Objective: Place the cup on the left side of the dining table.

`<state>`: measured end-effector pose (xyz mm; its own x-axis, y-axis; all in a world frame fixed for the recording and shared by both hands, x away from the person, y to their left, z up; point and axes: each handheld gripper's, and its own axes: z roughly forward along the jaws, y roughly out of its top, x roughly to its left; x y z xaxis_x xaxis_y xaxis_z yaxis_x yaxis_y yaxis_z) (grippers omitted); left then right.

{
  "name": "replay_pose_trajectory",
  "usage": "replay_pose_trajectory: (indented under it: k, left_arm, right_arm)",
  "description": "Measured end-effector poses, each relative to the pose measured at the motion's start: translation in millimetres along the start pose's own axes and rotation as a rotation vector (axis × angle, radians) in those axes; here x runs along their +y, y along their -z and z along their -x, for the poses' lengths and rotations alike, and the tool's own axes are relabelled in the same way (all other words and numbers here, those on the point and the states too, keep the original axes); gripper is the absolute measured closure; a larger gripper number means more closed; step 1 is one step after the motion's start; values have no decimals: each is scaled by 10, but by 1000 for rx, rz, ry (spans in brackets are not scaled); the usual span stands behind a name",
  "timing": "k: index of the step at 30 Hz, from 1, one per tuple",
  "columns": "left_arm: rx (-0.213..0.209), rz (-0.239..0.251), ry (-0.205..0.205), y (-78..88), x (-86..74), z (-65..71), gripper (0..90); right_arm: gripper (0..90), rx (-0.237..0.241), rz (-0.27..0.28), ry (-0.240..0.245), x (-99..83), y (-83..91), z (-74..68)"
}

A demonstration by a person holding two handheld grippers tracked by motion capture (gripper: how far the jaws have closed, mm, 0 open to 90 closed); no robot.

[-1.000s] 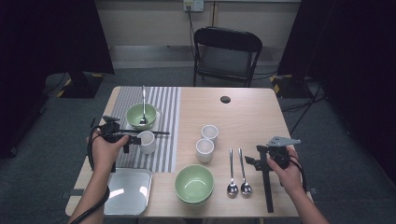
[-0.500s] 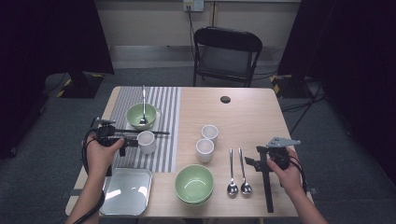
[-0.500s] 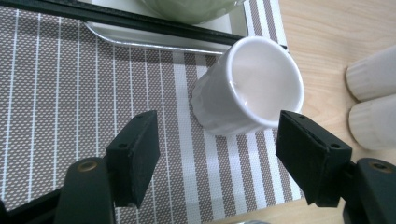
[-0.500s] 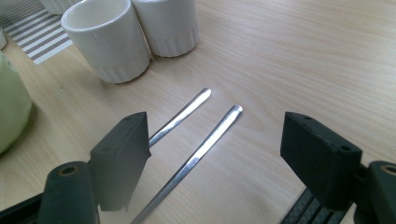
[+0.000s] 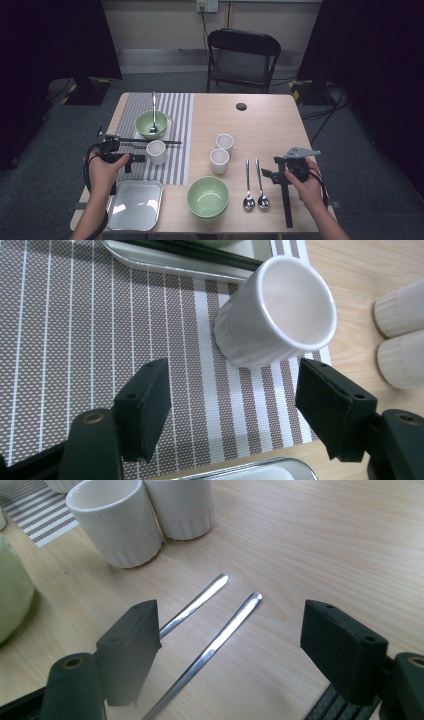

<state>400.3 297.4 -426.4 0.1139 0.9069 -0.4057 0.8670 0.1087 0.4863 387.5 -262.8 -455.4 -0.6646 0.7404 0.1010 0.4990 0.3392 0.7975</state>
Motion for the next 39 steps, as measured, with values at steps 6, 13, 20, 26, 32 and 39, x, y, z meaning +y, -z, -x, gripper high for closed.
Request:
replay_pose_trajectory:
  k: [6, 13, 20, 26, 32, 39]
  left_arm:
    - [3, -3, -7, -21, -78, -12, 303]
    - [-17, 4, -18, -30, -175, 20, 302]
    - [-34, 14, -29, -44, -260, 26, 299]
    - [-42, 31, -11, -52, -336, -10, 292]
    - [-48, 48, -26, -24, -383, 25, 284]
    - [-69, 43, -16, -54, -422, -7, 278]
  right_arm:
    - [231, 0, -2, 0, 2, -3, 2]
    - [231, 3, -6, 3, 8, -17, -7]
    - [230, 3, -7, 1, 5, -23, -10]
    - [230, 4, -8, 1, 4, -29, -15]
    - [230, 6, -7, 5, 9, -34, -16]
    - [230, 6, -14, 4, 8, -48, -23]
